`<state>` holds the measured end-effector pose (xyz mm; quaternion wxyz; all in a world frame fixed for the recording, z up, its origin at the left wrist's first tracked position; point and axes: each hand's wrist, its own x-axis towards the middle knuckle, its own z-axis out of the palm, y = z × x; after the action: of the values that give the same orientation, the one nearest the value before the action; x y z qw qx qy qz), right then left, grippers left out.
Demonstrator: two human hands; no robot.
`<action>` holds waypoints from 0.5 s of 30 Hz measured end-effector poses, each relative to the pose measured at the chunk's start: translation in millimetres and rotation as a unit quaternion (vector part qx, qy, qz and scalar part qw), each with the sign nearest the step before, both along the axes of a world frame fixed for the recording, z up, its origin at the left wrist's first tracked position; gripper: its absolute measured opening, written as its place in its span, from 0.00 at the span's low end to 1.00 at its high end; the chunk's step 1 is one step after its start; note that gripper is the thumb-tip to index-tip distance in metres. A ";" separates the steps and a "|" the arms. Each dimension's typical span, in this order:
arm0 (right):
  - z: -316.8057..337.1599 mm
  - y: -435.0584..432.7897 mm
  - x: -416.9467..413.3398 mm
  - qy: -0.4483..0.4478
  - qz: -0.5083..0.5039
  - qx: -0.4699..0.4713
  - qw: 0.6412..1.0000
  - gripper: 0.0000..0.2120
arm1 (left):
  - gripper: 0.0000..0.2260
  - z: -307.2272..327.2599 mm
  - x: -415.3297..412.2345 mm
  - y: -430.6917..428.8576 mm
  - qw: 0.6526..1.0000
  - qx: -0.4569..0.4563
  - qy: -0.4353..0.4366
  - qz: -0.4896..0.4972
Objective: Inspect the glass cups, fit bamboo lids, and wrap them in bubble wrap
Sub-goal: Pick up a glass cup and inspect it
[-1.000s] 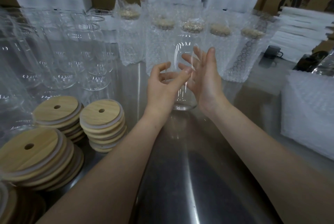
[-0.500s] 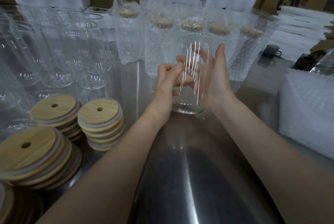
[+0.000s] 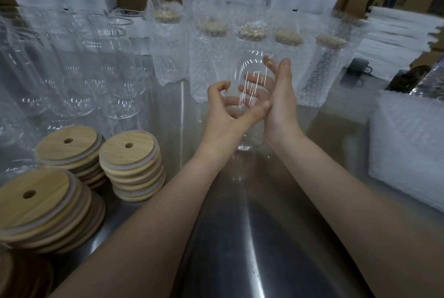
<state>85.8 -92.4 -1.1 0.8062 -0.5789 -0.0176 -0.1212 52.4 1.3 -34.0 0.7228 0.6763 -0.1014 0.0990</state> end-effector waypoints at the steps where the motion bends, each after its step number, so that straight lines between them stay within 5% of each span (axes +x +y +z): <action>1: 0.0 0.3 -0.4 0.001 0.005 0.005 1.000 0.22 | 0.34 0.2 0.6 0.9 1.000 0.000 0.002 0.006; 9: 0.0 -7.7 2.3 0.020 0.051 0.021 0.998 0.29 | 0.21 -0.5 2.6 6.8 0.995 -0.087 0.022 -0.054; 15: 2.0 -13.4 3.3 0.036 0.080 0.046 0.995 0.31 | 0.26 2.3 4.6 6.3 0.986 -0.118 0.065 -0.099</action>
<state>89.1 -105.8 0.8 0.8392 -0.5417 -0.0296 -0.0361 57.0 7.6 -31.8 0.8087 0.5781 -0.1085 -0.0057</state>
